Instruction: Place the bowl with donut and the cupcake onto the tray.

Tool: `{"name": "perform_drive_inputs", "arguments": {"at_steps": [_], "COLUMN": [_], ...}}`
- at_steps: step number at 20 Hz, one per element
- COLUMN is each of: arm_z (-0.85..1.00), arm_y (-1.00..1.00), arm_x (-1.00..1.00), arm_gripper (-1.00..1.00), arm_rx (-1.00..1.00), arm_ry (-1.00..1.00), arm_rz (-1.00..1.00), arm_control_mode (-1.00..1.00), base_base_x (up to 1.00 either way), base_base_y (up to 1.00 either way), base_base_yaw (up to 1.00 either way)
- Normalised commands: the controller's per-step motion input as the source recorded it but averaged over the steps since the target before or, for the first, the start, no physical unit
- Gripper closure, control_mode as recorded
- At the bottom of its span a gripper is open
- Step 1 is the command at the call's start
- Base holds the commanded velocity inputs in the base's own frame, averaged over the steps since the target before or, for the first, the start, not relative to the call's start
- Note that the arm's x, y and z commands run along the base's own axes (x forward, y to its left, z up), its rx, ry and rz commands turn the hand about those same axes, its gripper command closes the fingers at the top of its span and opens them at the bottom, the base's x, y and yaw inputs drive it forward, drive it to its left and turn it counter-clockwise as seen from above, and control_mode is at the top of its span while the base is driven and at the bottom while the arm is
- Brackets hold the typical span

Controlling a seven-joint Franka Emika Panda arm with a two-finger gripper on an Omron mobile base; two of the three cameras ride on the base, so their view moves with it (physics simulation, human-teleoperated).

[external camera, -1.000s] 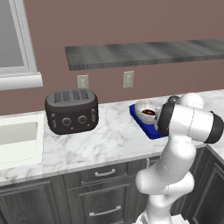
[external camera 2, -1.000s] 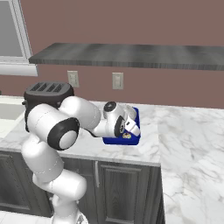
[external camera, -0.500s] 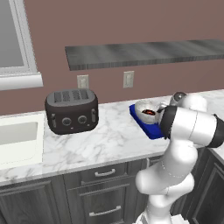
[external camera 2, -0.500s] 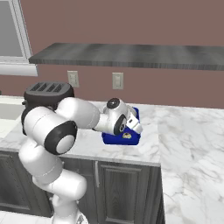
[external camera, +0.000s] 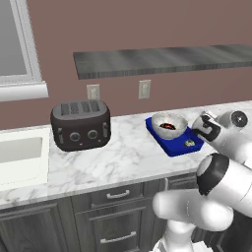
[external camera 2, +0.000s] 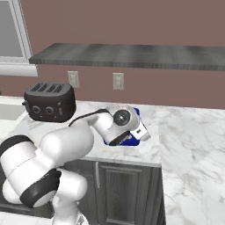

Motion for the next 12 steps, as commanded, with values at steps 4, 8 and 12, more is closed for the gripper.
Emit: {"name": "perform_drive_inputs", "arguments": {"at_steps": [4, 8, 12], "arm_z": [0.11, 0.05, 0.0], "arm_y": [-0.61, -0.18, 0.0], "arm_x": [-0.5, -0.05, 0.0], "arm_gripper": [-1.0, -1.0, -1.0], "arm_rx": [0.25, 0.06, 0.0], "arm_ry": [-0.3, -0.01, 0.0], "arm_rz": [0.0, -0.02, 0.0], "arm_control_mode": [-1.0, -1.0, -1.0], "base_base_x": [0.0, 0.0, 0.0], "base_base_y": [0.0, 0.0, 0.0], "base_base_yaw": [0.0, 0.0, 0.0]}}
